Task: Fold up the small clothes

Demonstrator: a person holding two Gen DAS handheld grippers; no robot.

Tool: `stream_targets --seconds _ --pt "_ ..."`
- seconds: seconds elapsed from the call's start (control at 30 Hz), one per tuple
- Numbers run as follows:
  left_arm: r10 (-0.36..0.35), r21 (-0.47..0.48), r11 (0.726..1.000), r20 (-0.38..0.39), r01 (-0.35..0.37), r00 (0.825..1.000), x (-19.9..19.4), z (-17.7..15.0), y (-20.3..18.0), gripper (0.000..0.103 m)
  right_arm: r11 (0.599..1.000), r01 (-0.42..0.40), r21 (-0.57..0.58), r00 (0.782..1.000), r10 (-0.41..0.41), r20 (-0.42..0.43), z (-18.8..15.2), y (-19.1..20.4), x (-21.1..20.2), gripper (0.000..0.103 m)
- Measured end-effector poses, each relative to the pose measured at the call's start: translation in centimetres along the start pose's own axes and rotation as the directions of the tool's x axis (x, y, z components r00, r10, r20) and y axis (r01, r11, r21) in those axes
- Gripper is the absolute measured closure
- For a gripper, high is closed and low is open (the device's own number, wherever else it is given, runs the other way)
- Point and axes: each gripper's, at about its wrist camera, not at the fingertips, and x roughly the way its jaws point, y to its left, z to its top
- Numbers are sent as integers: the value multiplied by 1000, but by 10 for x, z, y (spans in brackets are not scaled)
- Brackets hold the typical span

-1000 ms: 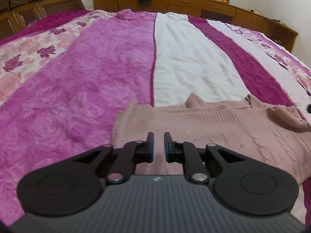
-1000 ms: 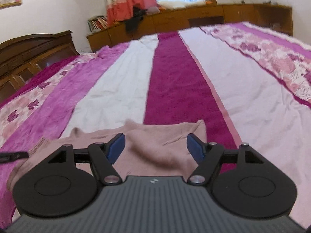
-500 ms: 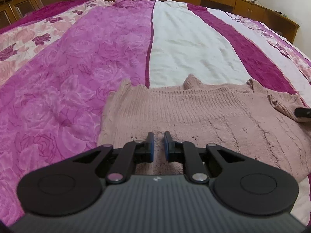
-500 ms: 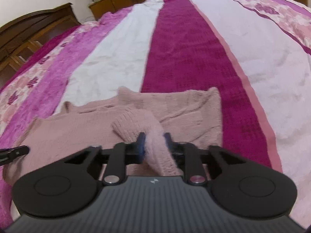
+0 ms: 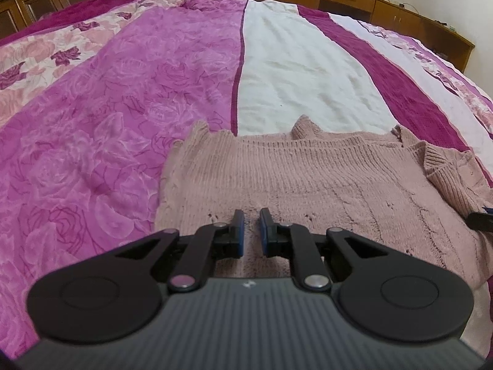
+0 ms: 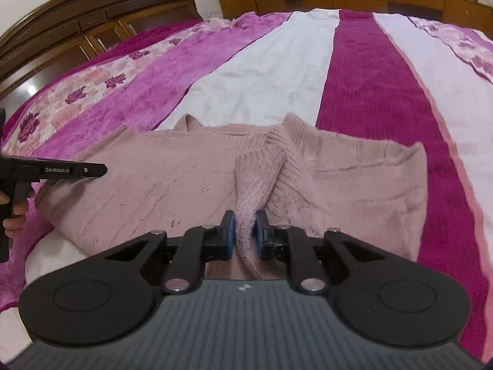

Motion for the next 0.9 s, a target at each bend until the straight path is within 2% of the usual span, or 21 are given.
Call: stream_targets --seconds 0.1,0.17,0.3,0.43,0.5,0.53,0.57,0.6,0.67,0.77,0.9 --pt "-1 -2 1000 0 1 1000 0 0 0 90 999 -30 22 1000 30 5 -2 -2 -9 62" --pt "1 -2 1000 0 -1 1000 1 0 0 90 999 -35 18 999 34 23 1 -3 -16 45" --pt "8 4 1000 4 -8 1000 2 -1 -2 90 999 -26 31 999 25 45 15 -11 -19 43" --pt "9 8 1000 6 -9 1000 2 -1 -2 90 979 -65 195 998 63 18 26 -33 3 43" --pt "6 5 1000 5 -6 1000 2 -2 -2 90 967 -88 241 996 89 7 26 -36 13 45" --pt "4 4 1000 4 -4 1000 2 -2 -1 90 967 -94 235 996 94 10 26 -33 18 49" --pt "2 2 1000 4 -2 1000 3 -1 -1 90 972 -94 213 996 94 9 26 -28 22 59" --pt "0 0 1000 3 0 1000 3 -1 0 90 980 -84 182 996 85 3 26 -22 25 65" --pt "0 -1 1000 2 0 1000 3 -1 0 90 991 -53 120 999 54 0 27 -13 27 91" --pt "1 6 1000 4 -1 1000 2 -1 1 90 998 48 43 996 -51 75 38 -12 16 93" --pt "0 4 1000 6 0 1000 3 -2 1 90 974 219 60 959 -227 169 59 -43 3 94"
